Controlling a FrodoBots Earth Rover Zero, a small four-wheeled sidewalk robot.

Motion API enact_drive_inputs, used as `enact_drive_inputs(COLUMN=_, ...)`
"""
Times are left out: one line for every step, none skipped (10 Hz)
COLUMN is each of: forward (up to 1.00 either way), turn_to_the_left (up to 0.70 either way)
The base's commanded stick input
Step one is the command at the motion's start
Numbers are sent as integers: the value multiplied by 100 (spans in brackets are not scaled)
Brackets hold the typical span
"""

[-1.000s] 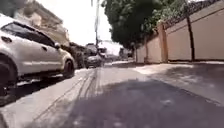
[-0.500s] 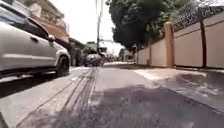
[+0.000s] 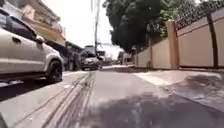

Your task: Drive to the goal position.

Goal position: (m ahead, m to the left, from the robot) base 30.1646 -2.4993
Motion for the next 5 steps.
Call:
enact_drive_inputs(forward=100, turn_to_the_left=0)
enact_drive_inputs(forward=100, turn_to_the_left=0)
enact_drive_inputs(forward=100, turn_to_the_left=0)
enact_drive_inputs(forward=100, turn_to_the_left=0)
enact_drive_inputs(forward=100, turn_to_the_left=0)
